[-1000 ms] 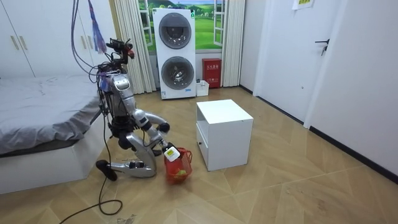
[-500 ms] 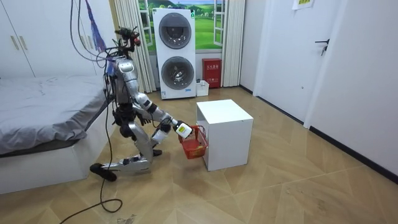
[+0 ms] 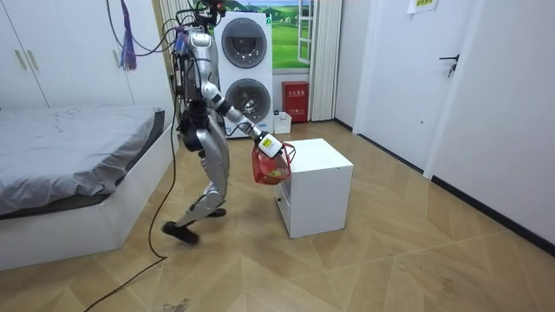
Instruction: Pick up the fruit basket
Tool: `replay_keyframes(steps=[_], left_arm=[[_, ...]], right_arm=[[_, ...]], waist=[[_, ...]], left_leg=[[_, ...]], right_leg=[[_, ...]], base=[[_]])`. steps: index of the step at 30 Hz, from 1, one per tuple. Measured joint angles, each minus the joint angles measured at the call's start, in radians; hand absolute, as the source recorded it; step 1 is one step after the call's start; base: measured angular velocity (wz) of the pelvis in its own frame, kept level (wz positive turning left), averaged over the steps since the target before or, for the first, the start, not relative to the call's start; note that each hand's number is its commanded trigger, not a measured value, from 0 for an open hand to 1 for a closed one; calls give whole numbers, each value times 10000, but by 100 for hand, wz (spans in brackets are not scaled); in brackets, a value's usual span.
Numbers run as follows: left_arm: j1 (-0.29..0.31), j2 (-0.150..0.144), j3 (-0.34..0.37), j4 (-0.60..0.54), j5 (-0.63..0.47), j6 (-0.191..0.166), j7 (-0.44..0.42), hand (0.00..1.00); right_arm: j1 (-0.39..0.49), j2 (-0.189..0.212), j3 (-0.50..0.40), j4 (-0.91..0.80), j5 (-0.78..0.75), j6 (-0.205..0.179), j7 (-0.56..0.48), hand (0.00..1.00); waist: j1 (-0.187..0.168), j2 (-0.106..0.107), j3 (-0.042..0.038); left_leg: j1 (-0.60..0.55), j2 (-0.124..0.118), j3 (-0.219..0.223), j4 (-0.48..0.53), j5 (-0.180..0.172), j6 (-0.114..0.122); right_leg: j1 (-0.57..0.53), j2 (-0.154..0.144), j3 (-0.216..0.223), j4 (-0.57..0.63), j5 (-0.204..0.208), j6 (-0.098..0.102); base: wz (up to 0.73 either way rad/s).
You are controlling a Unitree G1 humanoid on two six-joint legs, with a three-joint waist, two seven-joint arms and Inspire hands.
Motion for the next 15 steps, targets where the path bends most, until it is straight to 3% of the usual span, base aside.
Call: replay_keyframes(steps=[1,2,3,5,6,9,15], left_arm=[[-1,0,-8,-108,0,8,-16,0],[40,-3,-17,-371,14,30,-16,0],[168,-21,-15,-465,124,59,-12,0],[542,-39,-14,-630,405,246,5,0],[665,-59,-29,-753,465,339,0,0],[841,-57,-19,-1057,455,584,2,0],[925,-148,417,-1058,468,800,-91,0]], right_arm=[[-24,7,-132,-131,61,-1,9,100],[-63,6,-392,-393,323,-9,0,100],[-96,5,-608,-628,479,-15,0,100],[-63,52,-682,-916,473,-77,-23,100],[-65,26,-784,-1068,488,-154,-10,100],[-56,-17,-1009,-1707,485,-192,19,100],[-30,-27,-996,-2697,286,11,404,100]], waist=[[5,-61,8],[65,-133,14],[129,-133,-13],[174,-250,-144],[172,-274,-136],[384,-352,-147],[392,-289,-95]], left_leg=[[-217,-39,142,-352,72,57],[-771,-131,309,-975,659,174],[-1228,-101,579,-1336,2162,517],[-571,-172,899,-1708,2321,674],[-149,-248,806,-2022,2352,718],[445,-495,677,-2468,2350,716],[1230,-599,736,-3155,2402,633]], right_leg=[[155,11,82,-232,0,1],[473,44,134,-611,1,3],[812,104,65,-844,-37,65],[1517,-12,-122,-1500,105,337],[1952,-12,-199,-2087,282,483],[2736,-132,-665,-2918,367,484],[3287,-94,-828,-3091,373,475]], base=[[37],[26],[17],[21],[22],[2],[0]])
